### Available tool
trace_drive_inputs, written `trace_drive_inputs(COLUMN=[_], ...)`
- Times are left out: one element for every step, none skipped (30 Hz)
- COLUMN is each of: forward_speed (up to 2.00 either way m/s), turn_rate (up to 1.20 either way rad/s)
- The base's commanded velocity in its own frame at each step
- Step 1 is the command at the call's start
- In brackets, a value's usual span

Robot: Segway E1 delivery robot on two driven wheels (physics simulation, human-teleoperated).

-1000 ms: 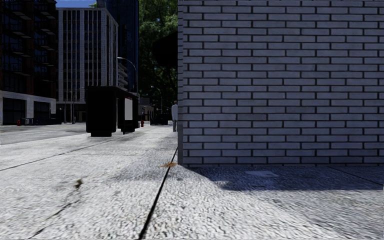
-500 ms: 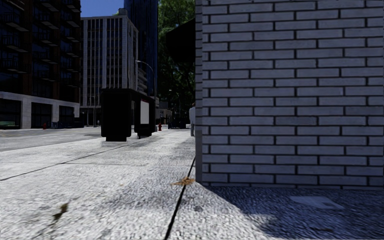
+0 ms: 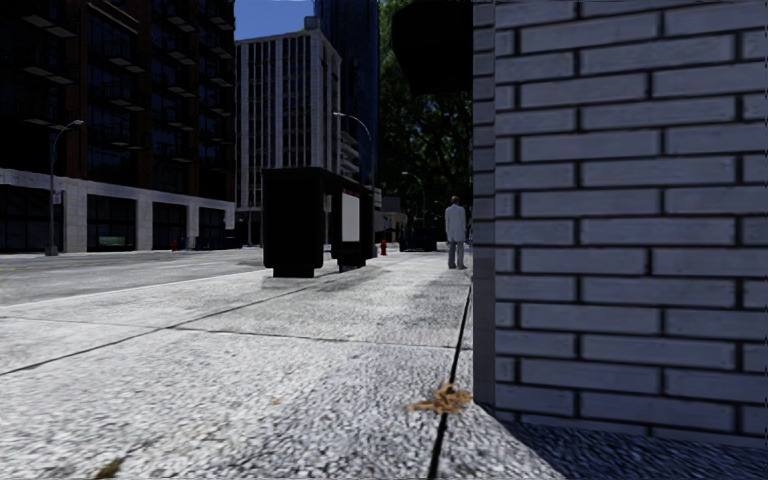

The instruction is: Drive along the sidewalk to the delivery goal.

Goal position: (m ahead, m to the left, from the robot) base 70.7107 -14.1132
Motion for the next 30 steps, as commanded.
trace_drive_inputs(forward_speed=[1.42,1.43,1.51,1.51,1.58,1.61,1.61,1.61,1.62,1.65,1.8,1.8,2.0,2.0,2.0,2.0,2.0,2.0,2.0,2.0,2.0,2.0,2.0,2.0,2.0,2.0,2.0,2.0,2.0,2.0], turn_rate=[0.52,0.47,0.45,0.45,0.44,0.44,0.44,0.44,0.44,0.44,0.44,0.44,0.44,0.41,0.32,0.32,0.28,0.27,0.27,0.27,0.27,0.27,0.0,0.0,0.0,0.0,0.0,0.0,0.0,0.0])
